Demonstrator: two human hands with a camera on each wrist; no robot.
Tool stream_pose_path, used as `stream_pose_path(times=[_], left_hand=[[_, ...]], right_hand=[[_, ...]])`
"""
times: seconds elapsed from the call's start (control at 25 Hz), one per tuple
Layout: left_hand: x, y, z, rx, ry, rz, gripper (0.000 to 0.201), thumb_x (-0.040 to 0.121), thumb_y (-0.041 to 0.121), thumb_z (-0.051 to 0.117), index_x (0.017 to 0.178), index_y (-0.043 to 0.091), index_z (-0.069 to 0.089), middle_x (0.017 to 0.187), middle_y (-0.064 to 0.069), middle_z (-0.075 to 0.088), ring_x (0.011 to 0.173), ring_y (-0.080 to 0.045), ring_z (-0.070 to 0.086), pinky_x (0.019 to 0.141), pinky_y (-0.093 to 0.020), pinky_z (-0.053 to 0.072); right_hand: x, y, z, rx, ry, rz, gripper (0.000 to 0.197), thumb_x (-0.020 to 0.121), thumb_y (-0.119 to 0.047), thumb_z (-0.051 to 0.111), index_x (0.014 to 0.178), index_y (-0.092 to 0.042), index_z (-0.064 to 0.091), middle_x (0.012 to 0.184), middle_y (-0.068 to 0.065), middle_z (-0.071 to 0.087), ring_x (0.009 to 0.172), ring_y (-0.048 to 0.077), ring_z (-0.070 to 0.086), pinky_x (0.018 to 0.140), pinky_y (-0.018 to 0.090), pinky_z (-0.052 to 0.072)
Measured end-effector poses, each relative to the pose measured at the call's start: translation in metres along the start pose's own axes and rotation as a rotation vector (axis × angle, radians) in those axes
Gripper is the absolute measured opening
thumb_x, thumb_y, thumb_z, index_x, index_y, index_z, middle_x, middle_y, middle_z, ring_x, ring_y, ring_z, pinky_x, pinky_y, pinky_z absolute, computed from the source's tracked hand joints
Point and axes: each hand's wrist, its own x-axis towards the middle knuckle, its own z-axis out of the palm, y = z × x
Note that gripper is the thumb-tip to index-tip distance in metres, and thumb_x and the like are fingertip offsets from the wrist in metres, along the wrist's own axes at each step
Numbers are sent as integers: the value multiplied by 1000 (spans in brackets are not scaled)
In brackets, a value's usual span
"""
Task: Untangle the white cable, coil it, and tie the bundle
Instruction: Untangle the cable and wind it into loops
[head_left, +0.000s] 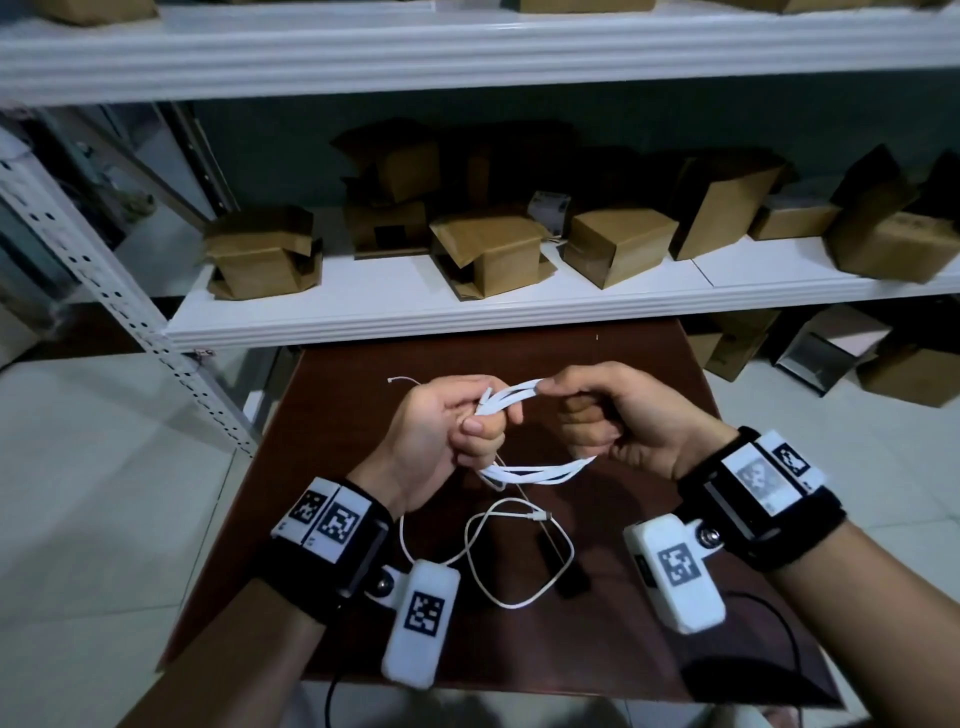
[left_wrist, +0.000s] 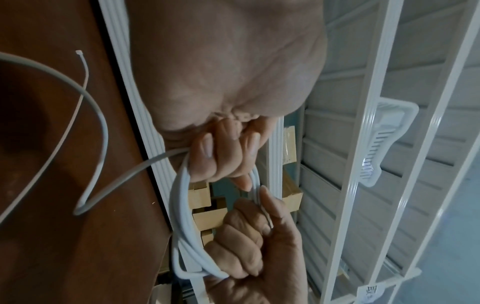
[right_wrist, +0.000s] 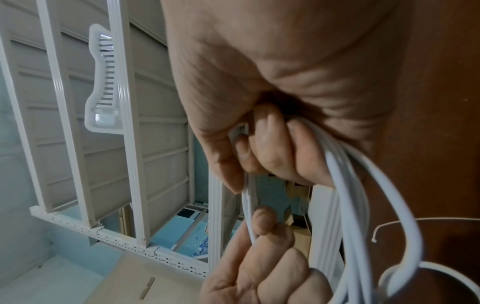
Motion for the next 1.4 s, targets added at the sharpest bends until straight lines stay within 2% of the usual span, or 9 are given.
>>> stream_pose_path(times=[0.12,0.24,0.48,0.72,0.92,1.04,1.12,1.24,1.4], left_hand=[[-1,-5,6,174,55,77,29,107,14,38,97,0,62,54,7,27,45,-6,16,45,-21,15],[0,-10,13,195,95,41,15,105,11,41,118,9,48,53,8,27,42,-4,16,41,-16,16],[-1,-15,27,434,120,-51,29,101,-8,33,128,0,35,58,1,30,36,-1,25,35,-14,20],[-5,-9,14,417,12,-71,48,82,23,59,123,15,36,52,10,34,42,-5,22,41,-18,16],[-3,-8,11,203,71,-24,42,87,32,62,120,17,40,53,10,29,42,-3,20,39,-18,13],[3,-6,9,2,145,73,27,89,30,61,107,14,48,50,7,27,38,-3,18,38,-17,14],[6,-4,5,-72,104,95,20,97,31,59,94,11,54,48,8,28,38,-4,21,42,-20,14],[6,-11,6,-248,61,43,40,107,38,49,83,8,60,48,11,28,40,-3,26,48,-22,17],[10,-17,14,-448,79,79,40,106,38,50,76,13,57,51,13,24,39,0,23,43,-18,15]], right_hand=[[3,2,-1,-4,-57,21,34,92,-20,58,60,-15,46,51,-7,19,44,11,7,53,32,6],[7,7,5,-84,-114,89,45,98,-36,53,61,-17,38,51,-5,20,39,9,12,50,31,6],[11,22,15,-499,-47,89,66,97,-67,50,58,-15,46,52,1,33,40,13,25,42,23,15],[13,27,19,-291,-116,117,57,94,-59,60,56,-19,43,57,-3,25,40,6,18,39,20,11],[16,30,23,-164,-45,-11,50,101,-28,60,56,-19,38,54,-4,23,40,7,17,47,26,6],[16,22,24,16,58,-146,51,101,-25,61,54,-20,41,54,-4,18,39,8,14,46,24,6],[16,16,23,140,97,-222,51,100,-25,61,57,-19,34,52,-4,16,37,8,14,44,21,9],[16,13,20,279,113,-293,51,100,-28,59,60,-19,28,49,-3,16,35,8,15,41,21,11],[17,13,18,367,85,-297,51,101,-31,54,59,-19,27,45,-4,18,33,9,17,37,23,15]])
